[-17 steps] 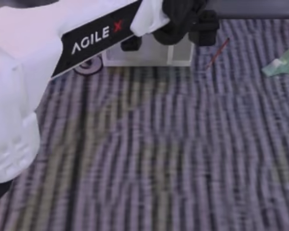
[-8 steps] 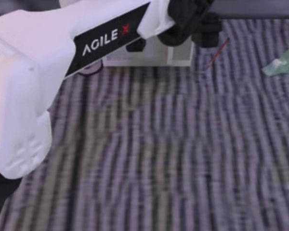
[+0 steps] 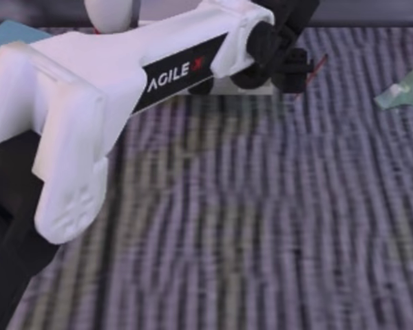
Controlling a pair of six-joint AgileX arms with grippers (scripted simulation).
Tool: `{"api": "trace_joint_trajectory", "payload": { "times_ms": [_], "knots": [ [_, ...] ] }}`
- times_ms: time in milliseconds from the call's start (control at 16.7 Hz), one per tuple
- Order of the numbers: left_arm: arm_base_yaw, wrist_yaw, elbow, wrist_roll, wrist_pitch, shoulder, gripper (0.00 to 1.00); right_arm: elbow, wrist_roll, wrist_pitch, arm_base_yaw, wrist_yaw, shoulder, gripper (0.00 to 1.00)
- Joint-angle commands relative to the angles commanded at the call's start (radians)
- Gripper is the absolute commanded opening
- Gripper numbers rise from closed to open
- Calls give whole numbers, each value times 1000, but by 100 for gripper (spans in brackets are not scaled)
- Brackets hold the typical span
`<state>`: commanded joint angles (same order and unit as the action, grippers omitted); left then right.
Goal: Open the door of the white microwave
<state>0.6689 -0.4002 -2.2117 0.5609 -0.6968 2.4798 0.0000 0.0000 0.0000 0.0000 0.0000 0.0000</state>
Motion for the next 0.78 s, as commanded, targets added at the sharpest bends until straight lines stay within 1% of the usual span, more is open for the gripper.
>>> {"api": "trace_joint_trajectory", "payload": {
  "times_ms": [60,780],
  "knots": [
    [0,0,0,0,0,0,100,0,0,0,0,0,0,100],
    [0,0,0,0,0,0,10,0,0,0,0,0,0,100]
  ]
}}
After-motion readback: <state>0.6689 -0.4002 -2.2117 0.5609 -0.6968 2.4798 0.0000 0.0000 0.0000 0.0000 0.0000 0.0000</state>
